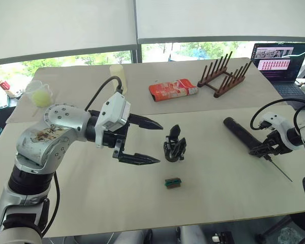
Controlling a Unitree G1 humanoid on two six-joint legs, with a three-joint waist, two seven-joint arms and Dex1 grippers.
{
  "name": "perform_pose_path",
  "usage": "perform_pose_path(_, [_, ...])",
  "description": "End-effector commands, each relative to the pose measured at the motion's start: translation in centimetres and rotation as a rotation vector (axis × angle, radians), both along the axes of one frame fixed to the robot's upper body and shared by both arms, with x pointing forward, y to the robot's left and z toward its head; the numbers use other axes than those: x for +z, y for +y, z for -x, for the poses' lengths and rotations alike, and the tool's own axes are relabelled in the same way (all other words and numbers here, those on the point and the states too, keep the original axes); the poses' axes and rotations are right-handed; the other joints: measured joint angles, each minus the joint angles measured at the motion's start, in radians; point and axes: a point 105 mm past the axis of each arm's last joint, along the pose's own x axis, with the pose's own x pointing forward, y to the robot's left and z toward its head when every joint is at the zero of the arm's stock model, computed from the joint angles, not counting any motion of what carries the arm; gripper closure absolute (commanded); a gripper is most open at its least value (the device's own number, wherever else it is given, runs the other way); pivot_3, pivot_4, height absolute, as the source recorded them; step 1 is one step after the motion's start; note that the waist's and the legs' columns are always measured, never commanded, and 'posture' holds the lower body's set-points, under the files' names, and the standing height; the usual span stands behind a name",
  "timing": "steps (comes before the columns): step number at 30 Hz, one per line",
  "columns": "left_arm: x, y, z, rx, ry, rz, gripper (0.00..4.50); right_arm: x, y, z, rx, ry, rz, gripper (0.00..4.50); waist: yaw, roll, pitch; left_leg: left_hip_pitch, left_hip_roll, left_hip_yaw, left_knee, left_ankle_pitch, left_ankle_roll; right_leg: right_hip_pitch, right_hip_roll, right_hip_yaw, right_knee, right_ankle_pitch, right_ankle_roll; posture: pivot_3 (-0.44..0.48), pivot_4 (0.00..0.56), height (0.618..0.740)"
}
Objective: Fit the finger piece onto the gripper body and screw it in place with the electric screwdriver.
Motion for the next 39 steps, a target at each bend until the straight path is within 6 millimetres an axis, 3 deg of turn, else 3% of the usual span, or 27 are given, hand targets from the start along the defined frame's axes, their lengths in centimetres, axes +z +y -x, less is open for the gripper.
perform_pose_path(1, [1.0,-0.2,0.6,-0.035,-0.051,0.005,0.0,0.9,-0.1,0.3,0.069,-0.014,0.003,1.88,0.0,0.0,0.0,0.0,0.0,0.0,0.0,-0.001,-0.001,0.0,0.0,0.0,0.0,0.0,0.0,0.0,0.15,0.74])
perform_pose_path(3, [0.9,-0.3,0.5,-0.044,-0.058,-0.001,0.0,2.2,-0.1,0.8,0.155,-0.027,0.009,2.53,0.001,0.001,0.0,0.0,0.0,0.0,0.0,-0.001,-0.001,-0.001,0.0,0.0,0.001,0.0,0.0,0.0,0.15,0.74])
perform_pose_path(7, [0.2,-0.3,0.7,-0.087,-0.087,-0.044,0.0,3.7,0.0,3.8,0.326,0.048,0.013,2.58,0.009,0.006,0.003,-0.004,0.0,0.0,0.0,0.0,0.0,-0.004,-0.001,-0.001,0.001,0.0,0.0,0.0,0.15,0.74])
perform_pose_path(11, [-0.1,-0.4,0.6,-0.111,-0.103,-0.056,0.0,2.6,0.2,4.8,0.404,0.052,0.08,2.58,0.008,0.006,0.003,-0.003,0.0,0.0,0.001,0.0,0.0,-0.003,-0.001,0.0,0.001,0.0,0.0,0.0,0.15,0.74])
perform_pose_path(15, [0.0,-0.7,0.7,-0.132,-0.104,-0.052,0.0,1.1,0.2,4.5,0.412,0.055,0.14,2.58,0.003,0.006,0.003,-0.001,0.0,0.002,0.001,-0.001,-0.001,-0.003,0.0,0.001,0.004,0.0,-0.001,0.0,0.15,0.74])
perform_pose_path(17, [0.0,-0.7,0.7,-0.136,-0.102,-0.053,0.0,1.0,0.1,4.4,0.419,0.078,0.159,1.54,0.001,0.006,0.003,-0.001,0.001,0.002,0.001,0.0,-0.001,-0.003,0.0,0.001,0.004,0.0,-0.001,0.0,0.15,0.74])
perform_pose_path(21, [-0.2,-0.7,0.8,-0.138,-0.1,-0.057,0.0,1.2,0.3,4.3,0.395,0.137,0.163,0.14,0.001,0.006,0.004,-0.001,0.001,0.002,0.001,0.001,0.001,-0.004,0.001,0.001,0.003,0.0,-0.001,0.0,0.15,0.74])
perform_pose_path(27, [-0.5,-0.7,0.9,-0.128,-0.091,-0.056,0.0,0.4,0.8,4.0,0.32,0.22,0.136,0.03,0.007,0.006,0.004,-0.002,0.0,0.002,0.001,0.001,0.001,-0.003,0.0,0.001,0.002,0.0,-0.001,0.0,0.15,0.74])
perform_pose_path(32, [-0.6,-0.4,1.1,-0.118,-0.088,-0.063,0.0,-1.3,-0.1,4.8,0.312,0.276,0.146,0.03,0.014,0.006,0.004,-0.001,0.0,0.001,0.001,0.001,0.001,-0.002,0.001,0.0,0.002,0.0,-0.001,0.0,0.15,0.74])
perform_pose_path(35, [-0.4,-0.2,1.0,-0.111,-0.088,-0.065,0.0,-1.6,-0.1,4.9,0.291,0.274,0.115,0.79,0.018,0.005,0.003,-0.001,0.0,0.0,0.002,0.0,0.0,-0.001,0.001,0.0,0.002,0.001,-0.001,0.0,0.15,0.74])
perform_pose_path(39, [-0.4,-0.2,0.9,-0.109,-0.088,-0.067,0.0,-1.8,-0.4,5.1,0.276,0.267,0.098,2.19,0.018,0.005,0.003,-0.001,0.0,0.0,0.002,0.0,0.0,-0.001,0.001,0.0,0.002,0.0,-0.001,0.0,0.15,0.74])
